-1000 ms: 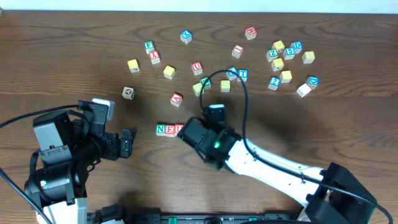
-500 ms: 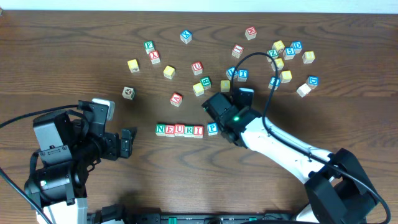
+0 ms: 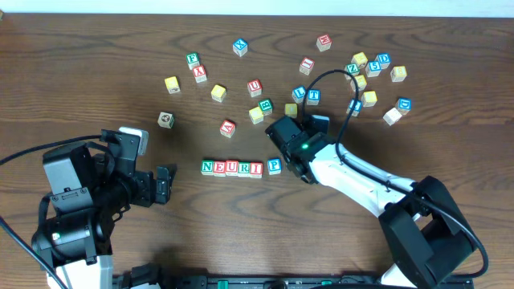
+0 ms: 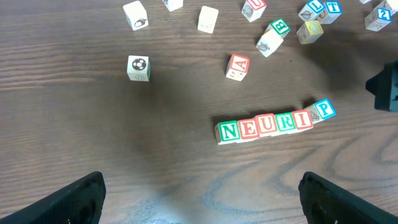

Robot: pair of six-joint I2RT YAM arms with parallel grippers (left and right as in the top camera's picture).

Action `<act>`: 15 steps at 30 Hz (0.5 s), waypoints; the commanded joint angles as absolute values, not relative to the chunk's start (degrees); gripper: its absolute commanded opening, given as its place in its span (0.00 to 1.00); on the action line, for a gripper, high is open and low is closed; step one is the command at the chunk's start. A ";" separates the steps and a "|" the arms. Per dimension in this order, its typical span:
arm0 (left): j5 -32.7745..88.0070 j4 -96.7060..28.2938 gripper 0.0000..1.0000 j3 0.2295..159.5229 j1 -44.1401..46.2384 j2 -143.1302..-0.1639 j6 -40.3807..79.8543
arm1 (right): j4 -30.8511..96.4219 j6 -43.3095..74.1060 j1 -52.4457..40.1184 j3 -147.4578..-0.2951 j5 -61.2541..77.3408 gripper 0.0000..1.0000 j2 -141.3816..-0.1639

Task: Spell out NEURIPS
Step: 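Lift the right gripper and move it back to the pile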

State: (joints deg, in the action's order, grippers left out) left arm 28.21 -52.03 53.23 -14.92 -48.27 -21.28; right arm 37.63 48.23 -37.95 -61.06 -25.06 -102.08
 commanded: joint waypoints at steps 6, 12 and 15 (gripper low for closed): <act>28.93 -51.83 0.98 54.39 -15.25 -48.23 -22.26 | 37.28 43.20 -28.60 -62.33 -21.43 0.01 -102.24; 28.93 -51.83 0.98 54.39 -15.25 -48.23 -22.24 | 38.41 32.69 -20.49 -66.94 -13.06 0.01 -102.24; 28.93 -51.83 0.97 54.39 -15.25 -48.23 -22.26 | 40.66 30.13 -17.98 -69.69 -11.07 0.03 -102.24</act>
State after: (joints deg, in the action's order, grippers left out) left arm 28.18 -52.01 53.23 -14.92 -48.27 -21.28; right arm 39.68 36.32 -20.10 -66.37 -15.18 -102.08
